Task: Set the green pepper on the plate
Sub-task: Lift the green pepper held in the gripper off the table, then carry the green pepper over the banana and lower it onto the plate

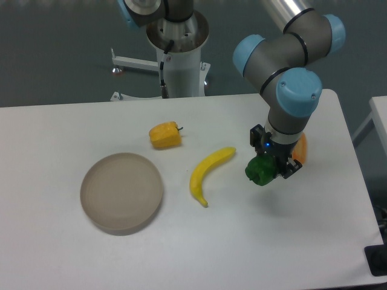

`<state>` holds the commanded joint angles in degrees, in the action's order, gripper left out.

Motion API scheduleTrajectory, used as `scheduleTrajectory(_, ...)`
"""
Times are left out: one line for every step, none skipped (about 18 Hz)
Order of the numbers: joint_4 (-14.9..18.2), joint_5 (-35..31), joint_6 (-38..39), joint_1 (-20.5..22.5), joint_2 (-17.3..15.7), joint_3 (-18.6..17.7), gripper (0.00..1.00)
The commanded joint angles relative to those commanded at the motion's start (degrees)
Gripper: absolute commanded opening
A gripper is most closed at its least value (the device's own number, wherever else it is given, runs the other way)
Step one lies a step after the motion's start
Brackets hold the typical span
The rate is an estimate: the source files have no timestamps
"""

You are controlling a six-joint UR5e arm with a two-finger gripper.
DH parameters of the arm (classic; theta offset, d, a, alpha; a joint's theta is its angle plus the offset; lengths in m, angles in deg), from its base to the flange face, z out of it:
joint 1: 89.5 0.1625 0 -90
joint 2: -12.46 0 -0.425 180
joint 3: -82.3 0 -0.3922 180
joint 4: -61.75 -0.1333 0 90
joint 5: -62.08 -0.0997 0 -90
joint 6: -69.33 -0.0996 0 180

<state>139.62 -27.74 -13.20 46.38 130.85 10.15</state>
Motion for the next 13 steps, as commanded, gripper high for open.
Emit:
scheduleTrajectory(0.0, -0.09, 0.0, 0.0, 0.0, 0.0, 0.21)
scheduleTrajectory(0.0, -0.26, 0.0, 0.0, -0.09, 0.26, 0.21)
scheduleTrajectory(0.0, -0.09, 0.17, 0.0, -0.09, 0.44, 0.21)
scheduleTrajectory(0.0, 0.26, 0.7, 0.0, 0.0, 0.53, 0.21)
scheduleTrajectory(-0.09, 0.52, 0.88, -0.09, 0.09, 0.53, 0.21)
scheduleTrajectory(-0.09, 0.7, 0.97, -0.26, 0.0, 0.53, 0.21)
scheduleTrajectory(0.0, 0.88, 1.14, -0.79, -0.17, 0.44, 0.21)
scheduleTrajectory(0.09, 1.23, 1.84, -1.49, -0.44, 0.35, 0.2)
scheduleTrajectory(0.09, 1.58, 3.06, -2.63, -0.7, 0.26, 0.2)
scheduleTrajectory(0.17, 1.58, 4.73, -3.77, -1.14, 0.26, 0.18)
scheduleTrajectory(0.18, 1.58, 6.75, -4.82, -1.75, 0.09, 0.18)
scheduleTrajectory(0.09, 1.58, 8.68, -6.14, -2.02, 0.0, 0.16)
scheduleTrajectory(0.09, 1.76, 11.31, -8.24, -2.2, 0.0, 0.16)
